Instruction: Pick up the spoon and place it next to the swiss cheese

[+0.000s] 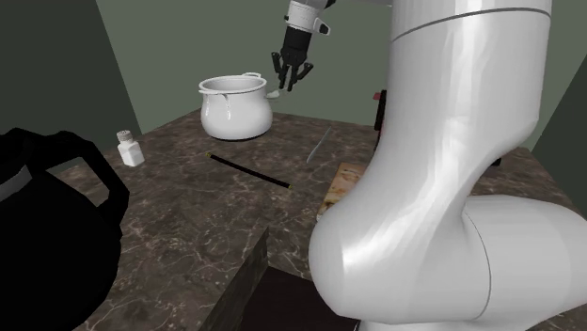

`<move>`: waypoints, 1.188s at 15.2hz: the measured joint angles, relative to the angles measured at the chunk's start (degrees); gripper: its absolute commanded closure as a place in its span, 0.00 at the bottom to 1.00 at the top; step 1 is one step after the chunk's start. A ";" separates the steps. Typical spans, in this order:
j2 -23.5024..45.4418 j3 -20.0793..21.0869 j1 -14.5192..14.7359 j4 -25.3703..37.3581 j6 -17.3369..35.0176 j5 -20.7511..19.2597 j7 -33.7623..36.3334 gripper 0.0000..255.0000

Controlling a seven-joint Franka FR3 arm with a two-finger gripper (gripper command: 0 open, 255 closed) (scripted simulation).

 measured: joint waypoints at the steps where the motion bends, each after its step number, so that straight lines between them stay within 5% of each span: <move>1: -2.25 -0.11 -0.53 -3.21 0.79 0.35 -0.79 1.00; 18: -36.15 -5.60 -7.60 -44.77 5.05 3.11 -15.13 1.00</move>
